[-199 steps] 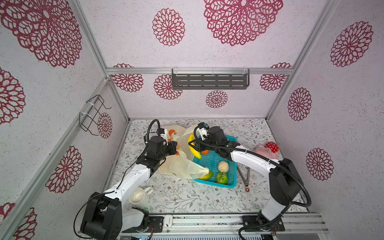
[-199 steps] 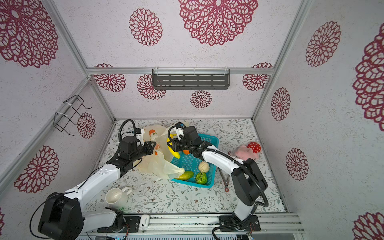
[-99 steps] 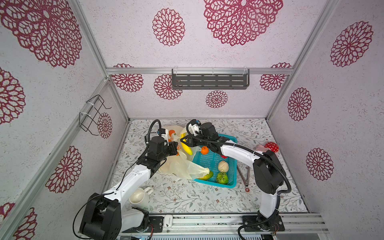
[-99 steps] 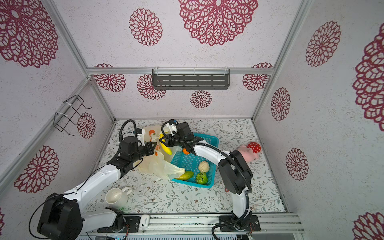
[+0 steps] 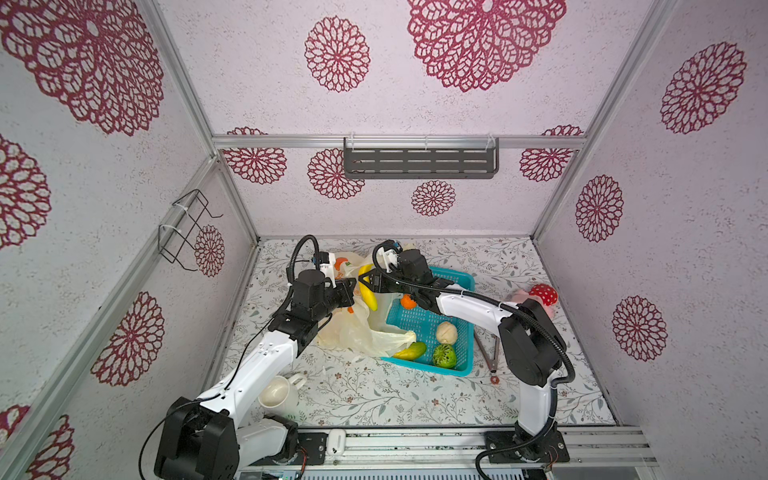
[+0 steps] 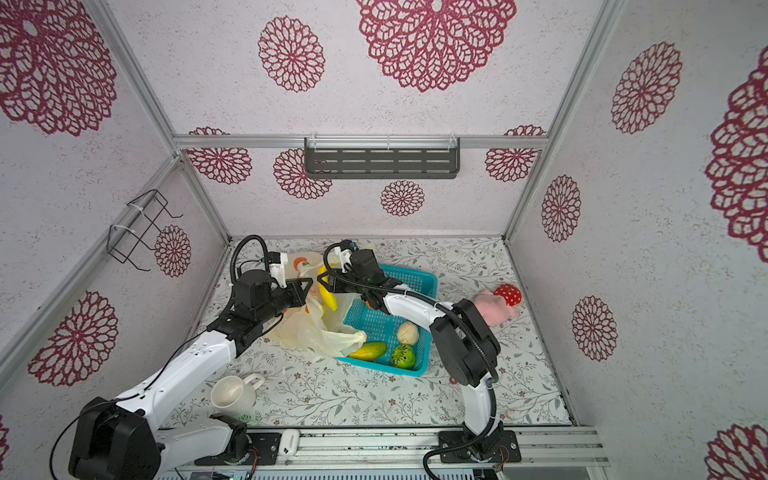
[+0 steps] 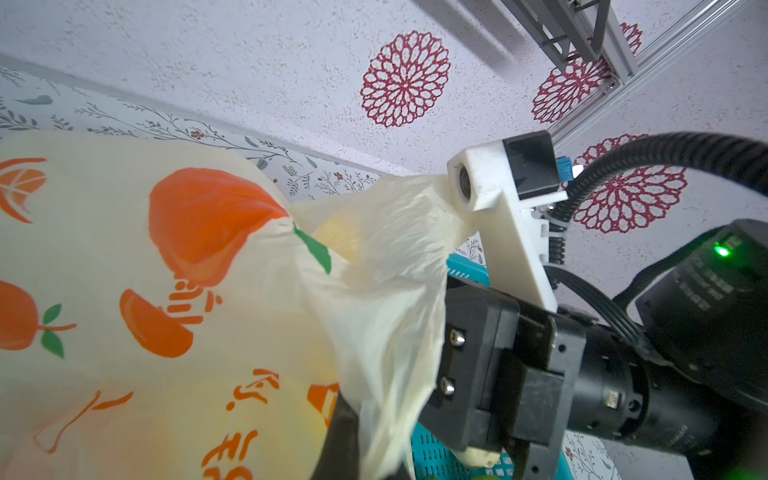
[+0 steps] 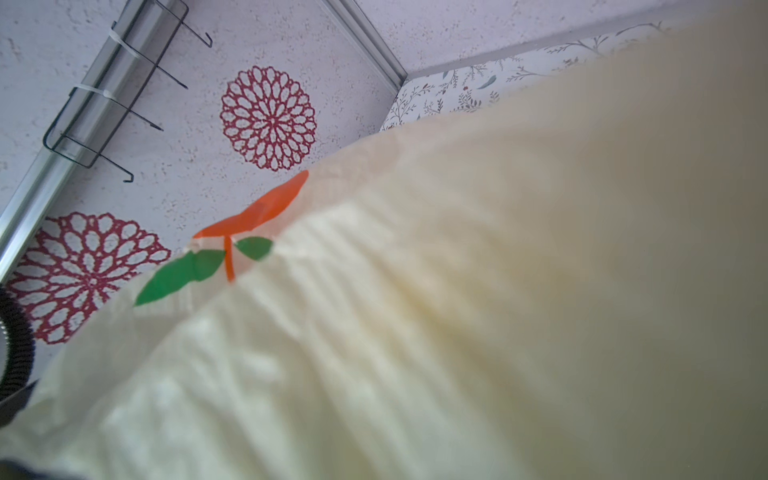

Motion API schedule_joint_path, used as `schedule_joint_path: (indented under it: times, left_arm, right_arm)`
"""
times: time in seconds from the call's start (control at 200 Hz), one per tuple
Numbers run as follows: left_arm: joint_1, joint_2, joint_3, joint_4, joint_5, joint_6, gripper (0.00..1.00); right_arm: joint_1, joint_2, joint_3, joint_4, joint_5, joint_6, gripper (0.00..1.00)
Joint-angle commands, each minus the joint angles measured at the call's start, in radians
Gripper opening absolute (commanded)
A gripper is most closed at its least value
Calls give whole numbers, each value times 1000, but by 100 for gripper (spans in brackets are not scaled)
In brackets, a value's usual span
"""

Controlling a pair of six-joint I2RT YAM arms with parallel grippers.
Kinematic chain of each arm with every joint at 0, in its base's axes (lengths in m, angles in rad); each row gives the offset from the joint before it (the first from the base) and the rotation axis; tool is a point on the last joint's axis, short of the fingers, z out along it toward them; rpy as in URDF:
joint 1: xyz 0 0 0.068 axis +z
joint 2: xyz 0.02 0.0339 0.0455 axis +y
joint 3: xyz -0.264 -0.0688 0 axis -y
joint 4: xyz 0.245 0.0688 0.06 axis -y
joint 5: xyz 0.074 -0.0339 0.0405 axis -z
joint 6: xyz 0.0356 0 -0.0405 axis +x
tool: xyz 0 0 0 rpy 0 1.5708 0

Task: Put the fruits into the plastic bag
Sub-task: 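Lift the banana into the bag held open by the left gripper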

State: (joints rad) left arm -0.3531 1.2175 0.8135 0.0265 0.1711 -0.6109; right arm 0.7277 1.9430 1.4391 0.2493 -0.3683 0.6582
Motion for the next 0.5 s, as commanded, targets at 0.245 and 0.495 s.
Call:
schedule_joint_path:
  times: [0.245, 0.495]
  left_arm:
    - [-5, -38, 3, -4, -14, 3, 0]
    - [-2, -47, 5, -2, -30, 29, 0]
  right_arm:
    - [7, -10, 3, 9, 11, -18, 43]
    - [7, -73, -36, -1, 47, -59, 67]
